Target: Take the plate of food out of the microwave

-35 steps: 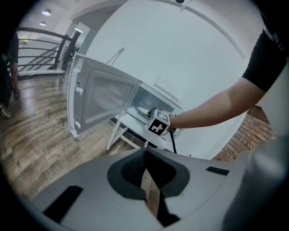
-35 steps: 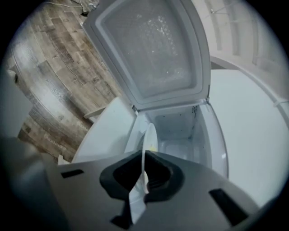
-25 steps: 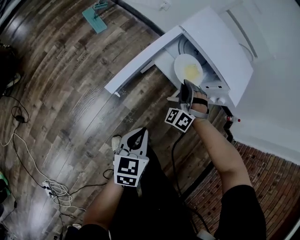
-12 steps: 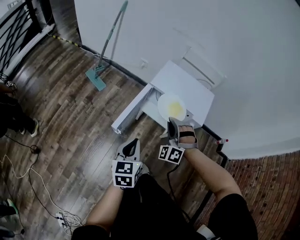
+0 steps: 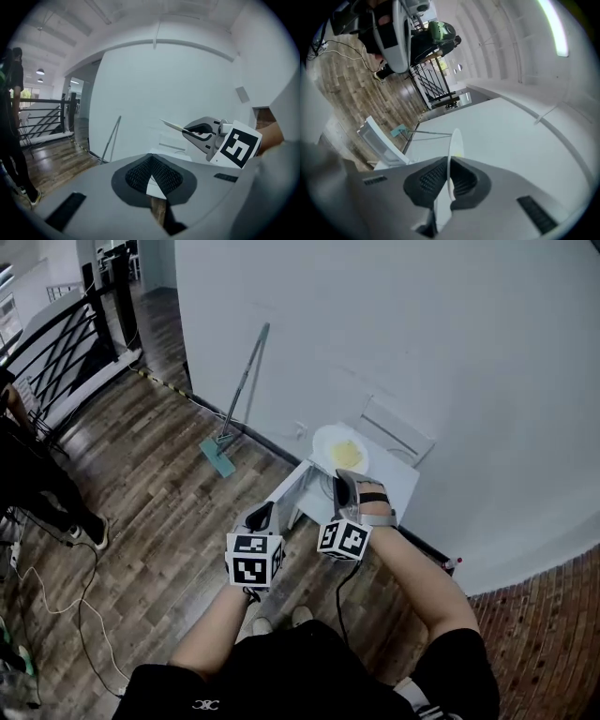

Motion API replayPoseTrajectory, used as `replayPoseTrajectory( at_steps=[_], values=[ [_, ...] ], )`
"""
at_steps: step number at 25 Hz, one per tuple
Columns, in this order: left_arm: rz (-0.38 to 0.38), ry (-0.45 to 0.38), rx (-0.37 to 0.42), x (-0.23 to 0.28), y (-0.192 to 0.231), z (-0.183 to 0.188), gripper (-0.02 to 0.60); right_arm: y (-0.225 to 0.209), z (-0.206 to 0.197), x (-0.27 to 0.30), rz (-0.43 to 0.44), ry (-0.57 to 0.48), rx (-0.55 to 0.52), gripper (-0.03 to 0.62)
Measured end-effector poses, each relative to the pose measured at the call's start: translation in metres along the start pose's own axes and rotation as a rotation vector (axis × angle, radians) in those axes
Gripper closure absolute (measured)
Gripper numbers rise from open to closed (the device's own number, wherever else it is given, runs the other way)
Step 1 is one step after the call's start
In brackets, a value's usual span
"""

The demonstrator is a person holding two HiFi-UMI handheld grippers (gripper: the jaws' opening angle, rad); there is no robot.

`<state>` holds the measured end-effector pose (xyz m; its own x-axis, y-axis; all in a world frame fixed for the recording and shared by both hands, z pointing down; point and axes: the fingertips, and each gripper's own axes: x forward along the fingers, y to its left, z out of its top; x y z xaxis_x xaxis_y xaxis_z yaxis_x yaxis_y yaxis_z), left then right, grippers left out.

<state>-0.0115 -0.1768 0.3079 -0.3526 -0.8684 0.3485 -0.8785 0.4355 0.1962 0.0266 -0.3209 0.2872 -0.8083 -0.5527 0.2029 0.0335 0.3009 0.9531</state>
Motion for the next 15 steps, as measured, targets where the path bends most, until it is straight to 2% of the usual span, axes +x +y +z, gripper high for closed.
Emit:
replayPoseTrajectory(
  at_steps=[6, 12, 15],
  values=[
    [0.043, -0.012, 0.050, -0.015, 0.010, 0.022, 0.589, -0.037, 0.024, -0.004, -0.047, -0.034, 0.007, 0.571],
    [0.038, -0.037, 0.077, -0.019, 0.005, 0.022, 0.589, -0.036, 0.027, -0.007, -0.044, -0.035, -0.023, 0.571],
    [0.025, -0.056, 0.067, -0.027, 0.004, 0.024, 0.589, -0.032, 0.033, -0.015, -0.028, -0.030, -0.053, 0.571]
  ],
)
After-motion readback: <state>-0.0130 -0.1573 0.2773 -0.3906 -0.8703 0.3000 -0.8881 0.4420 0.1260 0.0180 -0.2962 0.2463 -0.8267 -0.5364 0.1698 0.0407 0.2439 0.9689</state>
